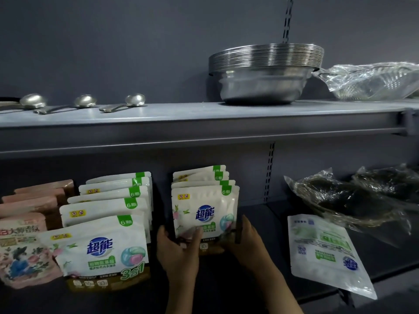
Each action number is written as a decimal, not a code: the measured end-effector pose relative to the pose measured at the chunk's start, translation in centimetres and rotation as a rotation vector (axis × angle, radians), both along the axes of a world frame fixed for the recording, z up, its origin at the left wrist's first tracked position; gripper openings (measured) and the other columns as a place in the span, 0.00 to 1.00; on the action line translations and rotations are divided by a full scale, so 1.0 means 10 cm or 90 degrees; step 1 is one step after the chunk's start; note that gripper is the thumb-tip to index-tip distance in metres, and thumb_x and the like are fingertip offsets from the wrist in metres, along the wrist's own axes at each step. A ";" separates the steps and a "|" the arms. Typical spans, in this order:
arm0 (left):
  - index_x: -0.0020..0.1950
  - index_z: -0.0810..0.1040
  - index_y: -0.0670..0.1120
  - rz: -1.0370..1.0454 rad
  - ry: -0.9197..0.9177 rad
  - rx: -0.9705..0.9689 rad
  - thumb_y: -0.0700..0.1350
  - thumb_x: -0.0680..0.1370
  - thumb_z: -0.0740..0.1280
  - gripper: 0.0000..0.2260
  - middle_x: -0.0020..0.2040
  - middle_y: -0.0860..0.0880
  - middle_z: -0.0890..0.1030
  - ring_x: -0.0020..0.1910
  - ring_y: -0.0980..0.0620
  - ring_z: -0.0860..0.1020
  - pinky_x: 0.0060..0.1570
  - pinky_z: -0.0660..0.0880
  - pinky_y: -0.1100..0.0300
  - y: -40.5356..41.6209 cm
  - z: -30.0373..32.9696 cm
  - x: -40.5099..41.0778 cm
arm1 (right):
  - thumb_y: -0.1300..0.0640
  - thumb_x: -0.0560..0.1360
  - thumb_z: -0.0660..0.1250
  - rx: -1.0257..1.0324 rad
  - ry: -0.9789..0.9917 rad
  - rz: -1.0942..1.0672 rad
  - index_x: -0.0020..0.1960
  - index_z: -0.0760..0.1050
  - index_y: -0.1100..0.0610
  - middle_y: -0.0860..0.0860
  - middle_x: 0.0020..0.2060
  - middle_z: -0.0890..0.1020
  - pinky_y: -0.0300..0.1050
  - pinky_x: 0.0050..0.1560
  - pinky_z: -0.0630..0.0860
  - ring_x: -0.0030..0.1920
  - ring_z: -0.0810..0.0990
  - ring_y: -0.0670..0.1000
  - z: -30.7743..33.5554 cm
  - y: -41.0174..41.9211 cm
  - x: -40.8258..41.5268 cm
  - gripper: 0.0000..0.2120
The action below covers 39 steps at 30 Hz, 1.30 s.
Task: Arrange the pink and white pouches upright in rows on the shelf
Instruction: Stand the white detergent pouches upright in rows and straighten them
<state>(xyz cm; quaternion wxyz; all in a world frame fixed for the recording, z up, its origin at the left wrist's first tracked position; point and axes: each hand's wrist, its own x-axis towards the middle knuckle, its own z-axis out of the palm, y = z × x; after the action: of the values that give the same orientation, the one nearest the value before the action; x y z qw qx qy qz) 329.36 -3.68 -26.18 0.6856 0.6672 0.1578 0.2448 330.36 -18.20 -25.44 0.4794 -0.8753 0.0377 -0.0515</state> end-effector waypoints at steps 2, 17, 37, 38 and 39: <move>0.70 0.61 0.40 0.089 -0.014 -0.031 0.42 0.65 0.78 0.39 0.66 0.40 0.70 0.64 0.43 0.72 0.60 0.73 0.49 -0.12 0.06 -0.08 | 0.43 0.68 0.70 -0.040 -0.002 -0.006 0.70 0.65 0.56 0.53 0.67 0.72 0.49 0.65 0.72 0.65 0.72 0.54 0.10 -0.13 -0.10 0.35; 0.56 0.69 0.45 -0.211 0.001 0.026 0.38 0.75 0.67 0.12 0.53 0.47 0.75 0.53 0.51 0.75 0.55 0.70 0.56 -1.60 0.09 -0.25 | 0.36 0.72 0.63 -0.408 0.137 0.102 0.77 0.43 0.46 0.47 0.77 0.38 0.57 0.74 0.36 0.76 0.35 0.50 0.02 -1.57 -0.57 0.43; 0.56 0.71 0.47 -0.205 0.026 0.073 0.42 0.78 0.64 0.08 0.52 0.52 0.75 0.54 0.55 0.74 0.51 0.67 0.61 -1.91 0.10 -0.66 | 0.46 0.76 0.58 -0.441 0.030 0.235 0.77 0.47 0.47 0.44 0.77 0.46 0.53 0.73 0.32 0.76 0.37 0.48 -0.27 -1.84 -0.81 0.34; 0.56 0.71 0.47 -0.201 0.025 0.076 0.42 0.78 0.64 0.08 0.52 0.52 0.75 0.54 0.55 0.73 0.51 0.67 0.61 -1.93 0.10 -0.69 | 0.46 0.74 0.60 -0.449 0.036 0.259 0.77 0.45 0.47 0.44 0.77 0.45 0.52 0.72 0.31 0.76 0.36 0.47 -0.26 -1.87 -0.83 0.37; 0.56 0.71 0.46 -0.199 0.027 0.076 0.41 0.78 0.64 0.08 0.52 0.52 0.75 0.54 0.55 0.73 0.51 0.67 0.61 -1.95 0.10 -0.71 | 0.47 0.73 0.61 -0.462 0.042 0.282 0.77 0.44 0.47 0.44 0.77 0.44 0.51 0.72 0.30 0.76 0.35 0.47 -0.25 -1.90 -0.85 0.39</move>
<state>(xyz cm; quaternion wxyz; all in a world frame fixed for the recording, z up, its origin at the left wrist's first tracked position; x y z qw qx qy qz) 322.24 -23.16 -25.20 0.6708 0.7284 0.0513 0.1299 321.89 -37.16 -27.97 0.1383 -0.9754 -0.1564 0.0708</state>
